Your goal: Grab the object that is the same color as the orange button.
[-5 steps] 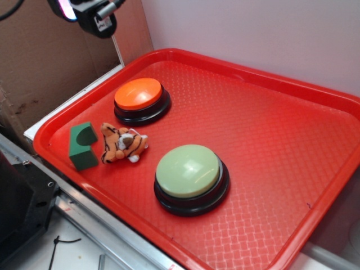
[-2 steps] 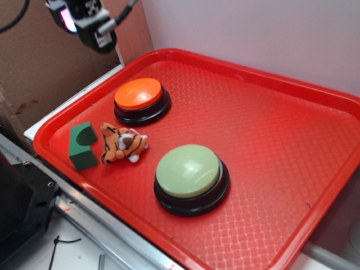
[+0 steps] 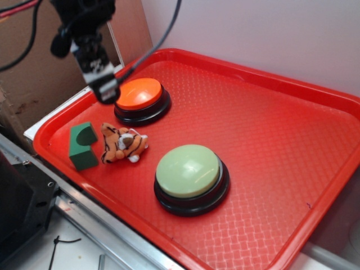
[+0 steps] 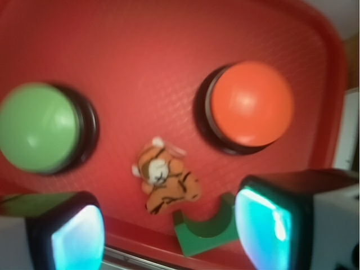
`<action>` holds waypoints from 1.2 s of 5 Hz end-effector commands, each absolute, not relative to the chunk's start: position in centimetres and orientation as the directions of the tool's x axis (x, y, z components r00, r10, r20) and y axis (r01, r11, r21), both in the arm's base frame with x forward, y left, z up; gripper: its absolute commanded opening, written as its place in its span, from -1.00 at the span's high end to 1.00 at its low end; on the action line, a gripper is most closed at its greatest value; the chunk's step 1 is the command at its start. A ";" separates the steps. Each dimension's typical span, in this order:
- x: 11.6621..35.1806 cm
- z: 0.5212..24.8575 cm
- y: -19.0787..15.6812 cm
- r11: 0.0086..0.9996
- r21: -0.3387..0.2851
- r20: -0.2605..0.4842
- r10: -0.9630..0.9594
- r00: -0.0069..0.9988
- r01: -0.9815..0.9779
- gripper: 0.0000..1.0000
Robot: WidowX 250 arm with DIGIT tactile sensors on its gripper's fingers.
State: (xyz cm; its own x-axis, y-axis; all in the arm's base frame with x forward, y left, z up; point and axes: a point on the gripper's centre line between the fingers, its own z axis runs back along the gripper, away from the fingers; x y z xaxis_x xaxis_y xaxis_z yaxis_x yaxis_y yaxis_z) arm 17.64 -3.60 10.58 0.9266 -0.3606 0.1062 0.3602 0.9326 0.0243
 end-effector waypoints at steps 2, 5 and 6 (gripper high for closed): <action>17.7 5.4 -3.7 0.899 0.041 0.049 -0.438 0.898 0.437 -1.00; 18.3 0.5 -3.4 0.913 0.097 -0.065 -0.393 0.917 0.397 -1.00; 18.7 0.2 -3.1 0.923 0.094 -0.061 -0.370 0.927 0.374 -0.01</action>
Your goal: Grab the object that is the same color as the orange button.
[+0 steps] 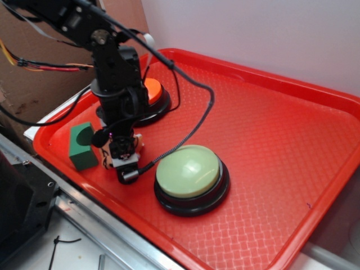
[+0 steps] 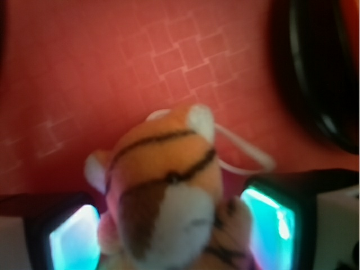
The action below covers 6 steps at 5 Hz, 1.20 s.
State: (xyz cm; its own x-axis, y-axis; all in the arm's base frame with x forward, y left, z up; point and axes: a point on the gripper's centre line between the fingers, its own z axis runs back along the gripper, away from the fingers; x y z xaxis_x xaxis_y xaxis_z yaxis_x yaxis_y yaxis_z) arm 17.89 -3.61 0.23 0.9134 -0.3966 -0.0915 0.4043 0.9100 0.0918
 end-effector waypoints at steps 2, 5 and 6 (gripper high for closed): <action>18.9 1.3 -2.8 0.943 0.075 -0.055 -0.321 0.945 0.325 1.00; 23.6 12.2 -4.8 0.983 -0.071 0.037 -0.165 0.986 0.167 1.00; 25.1 15.3 -5.6 0.982 -0.051 0.105 -0.176 0.979 0.182 1.00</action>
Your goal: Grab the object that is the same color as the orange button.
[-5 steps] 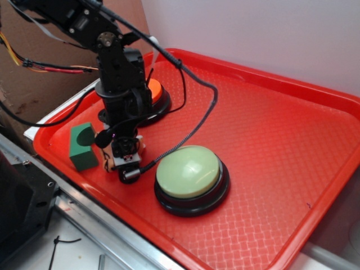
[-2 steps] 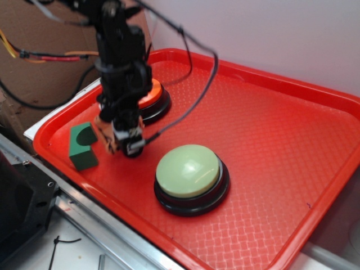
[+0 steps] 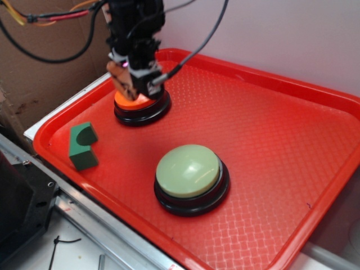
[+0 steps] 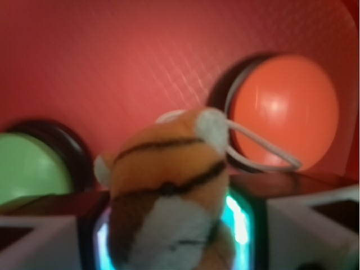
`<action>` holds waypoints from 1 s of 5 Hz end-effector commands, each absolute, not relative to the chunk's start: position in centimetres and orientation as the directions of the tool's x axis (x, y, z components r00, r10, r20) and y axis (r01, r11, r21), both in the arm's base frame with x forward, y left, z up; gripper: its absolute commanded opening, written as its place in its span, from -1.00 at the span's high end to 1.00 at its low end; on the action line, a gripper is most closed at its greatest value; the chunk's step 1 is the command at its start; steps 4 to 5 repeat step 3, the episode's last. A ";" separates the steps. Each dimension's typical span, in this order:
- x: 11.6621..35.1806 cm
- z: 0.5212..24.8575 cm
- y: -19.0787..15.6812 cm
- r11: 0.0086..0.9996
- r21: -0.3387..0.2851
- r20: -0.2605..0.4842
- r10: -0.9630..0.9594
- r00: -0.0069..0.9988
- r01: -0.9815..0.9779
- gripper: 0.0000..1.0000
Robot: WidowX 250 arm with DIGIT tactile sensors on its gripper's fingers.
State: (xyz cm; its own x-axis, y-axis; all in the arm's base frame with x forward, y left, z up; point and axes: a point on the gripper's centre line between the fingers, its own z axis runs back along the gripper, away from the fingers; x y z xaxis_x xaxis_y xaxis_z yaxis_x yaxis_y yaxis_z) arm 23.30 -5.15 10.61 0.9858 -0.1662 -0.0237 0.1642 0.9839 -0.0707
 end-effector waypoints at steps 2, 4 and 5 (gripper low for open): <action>26.0 16.6 -7.1 0.983 0.024 0.168 -0.181 0.969 0.180 1.00; 26.8 15.0 -5.7 0.985 -0.062 0.124 -0.153 0.980 0.161 1.00; 26.8 15.0 -5.7 0.985 -0.062 0.124 -0.153 0.980 0.161 1.00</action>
